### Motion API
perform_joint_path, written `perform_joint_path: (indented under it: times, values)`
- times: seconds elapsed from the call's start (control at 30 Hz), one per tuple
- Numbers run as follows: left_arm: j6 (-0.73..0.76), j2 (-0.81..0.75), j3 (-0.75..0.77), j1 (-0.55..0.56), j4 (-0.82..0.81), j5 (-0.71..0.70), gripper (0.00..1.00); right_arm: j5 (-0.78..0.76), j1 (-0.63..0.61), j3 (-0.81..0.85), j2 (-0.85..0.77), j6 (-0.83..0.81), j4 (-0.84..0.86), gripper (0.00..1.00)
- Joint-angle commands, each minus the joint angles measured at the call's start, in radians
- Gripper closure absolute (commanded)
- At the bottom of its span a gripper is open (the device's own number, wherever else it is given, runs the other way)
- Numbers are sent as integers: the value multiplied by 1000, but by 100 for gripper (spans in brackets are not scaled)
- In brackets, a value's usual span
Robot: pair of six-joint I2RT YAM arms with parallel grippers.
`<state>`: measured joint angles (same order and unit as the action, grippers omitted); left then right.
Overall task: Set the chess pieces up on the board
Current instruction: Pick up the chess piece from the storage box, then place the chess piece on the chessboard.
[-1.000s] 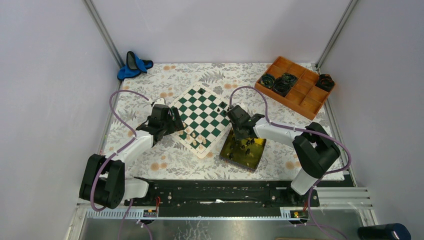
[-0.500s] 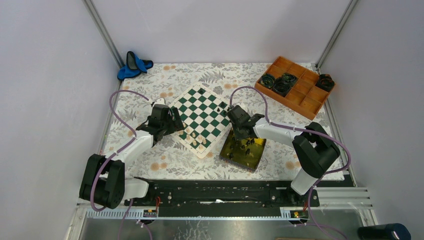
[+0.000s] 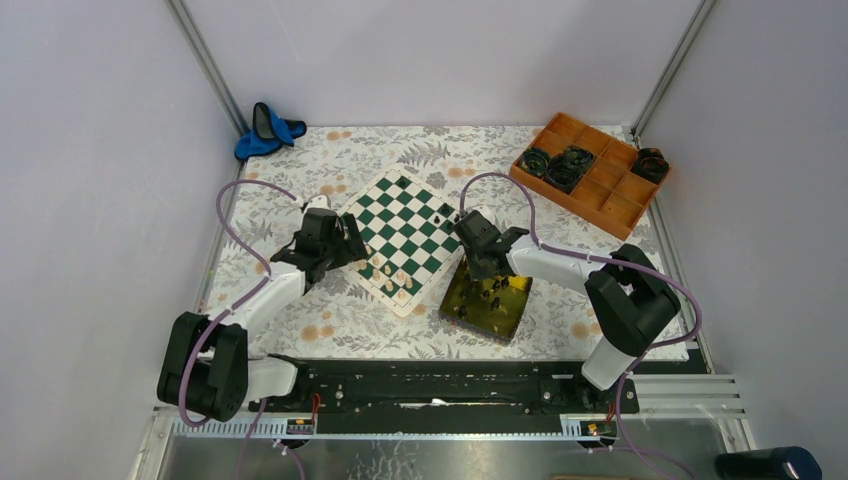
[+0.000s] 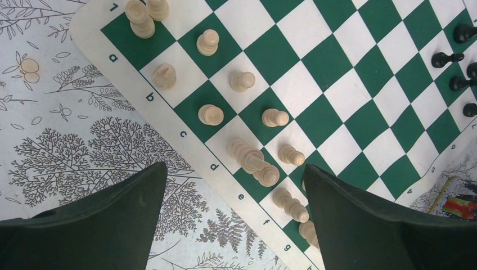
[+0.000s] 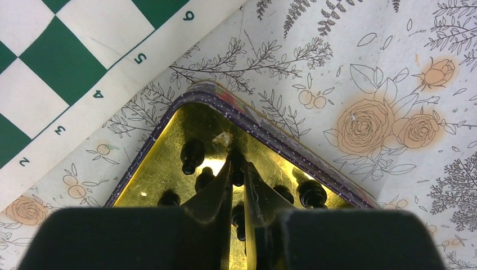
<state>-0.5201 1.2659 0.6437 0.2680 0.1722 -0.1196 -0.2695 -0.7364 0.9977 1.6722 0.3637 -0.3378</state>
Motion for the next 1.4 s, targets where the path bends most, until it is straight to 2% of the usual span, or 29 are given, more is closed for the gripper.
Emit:
perform_joint_path:
  times: [0.0,0.27,0.6,0.83,1.2,1.37]
  values:
    - [19,-31,19,5,-40,-29,1,-16,8,48,-40,-10,-52,94]
    - [19,-54,16,5,-43,-40,1,-32,8,111,-75,-33,-112,94]
    - [19,-81,14,5,-46,-46,1,-41,9,279,-56,-78,-171,94]
    - [17,-100,14,5,-46,-45,1,-39,9,484,99,-130,-181,95]
    - [12,-116,11,5,-49,-31,1,-27,9,931,464,-199,-225,96]
    - [7,-115,10,6,-56,-19,1,-38,9,1034,578,-211,-235,96]
